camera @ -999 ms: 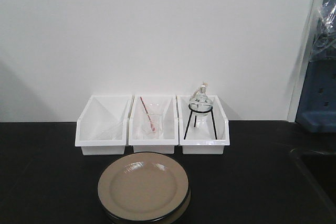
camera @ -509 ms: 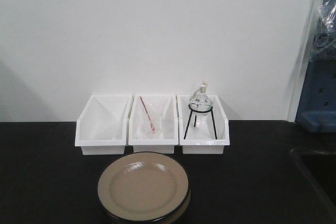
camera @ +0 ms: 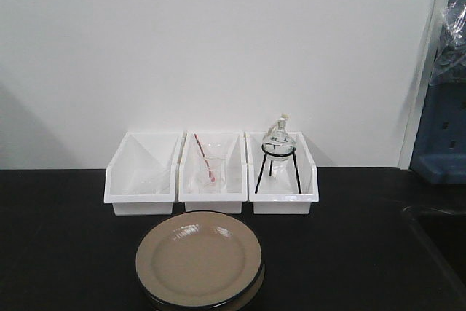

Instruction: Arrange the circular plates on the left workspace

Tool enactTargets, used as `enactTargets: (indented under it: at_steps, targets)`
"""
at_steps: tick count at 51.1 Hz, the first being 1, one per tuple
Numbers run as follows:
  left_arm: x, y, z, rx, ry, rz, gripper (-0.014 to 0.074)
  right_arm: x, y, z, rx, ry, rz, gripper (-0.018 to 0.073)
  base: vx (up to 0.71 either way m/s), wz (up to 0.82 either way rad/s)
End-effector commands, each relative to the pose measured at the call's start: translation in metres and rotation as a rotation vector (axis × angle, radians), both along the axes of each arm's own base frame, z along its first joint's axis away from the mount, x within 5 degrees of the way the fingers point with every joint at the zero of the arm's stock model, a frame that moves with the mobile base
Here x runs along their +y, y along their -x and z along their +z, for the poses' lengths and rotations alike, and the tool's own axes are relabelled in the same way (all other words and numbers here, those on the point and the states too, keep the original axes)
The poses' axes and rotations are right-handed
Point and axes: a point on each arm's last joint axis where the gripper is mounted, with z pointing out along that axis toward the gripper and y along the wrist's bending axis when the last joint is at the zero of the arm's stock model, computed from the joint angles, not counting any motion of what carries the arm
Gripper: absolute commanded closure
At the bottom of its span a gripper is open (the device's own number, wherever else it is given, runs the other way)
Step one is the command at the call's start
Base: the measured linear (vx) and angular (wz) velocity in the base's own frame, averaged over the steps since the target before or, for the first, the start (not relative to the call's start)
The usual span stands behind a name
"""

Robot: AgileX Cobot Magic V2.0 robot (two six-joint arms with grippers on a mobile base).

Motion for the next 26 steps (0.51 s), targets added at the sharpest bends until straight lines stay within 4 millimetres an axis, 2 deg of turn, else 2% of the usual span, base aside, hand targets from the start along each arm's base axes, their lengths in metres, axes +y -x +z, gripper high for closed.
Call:
enactTargets:
  at_steps: [1,9,13,26]
  targets:
    - [-0.001,0.0,0.0,-0.062,0.009,-0.009,0.0597,-0.003,0.01,-0.009,-0.081,-0.043,-0.03,0.0564,0.0,0.0]
    - [-0.001,0.0,0.0,-0.062,0.009,-0.009,0.0597,-0.003,0.027,-0.047,-0.152,-0.038,-0.036,0.0564,0.0,0.0]
    - [-0.001,0.0,0.0,-0.062,0.009,-0.009,0.0597,-0.003,0.031,-0.058,-0.179,-0.039,-0.036,0.0564,0.0,0.0]
    - [-0.001,0.0,0.0,-0.06,0.009,-0.009,0.0597,-0.004,0.03,-0.068,-0.095,-0.037,-0.039,0.0564,0.0,0.0]
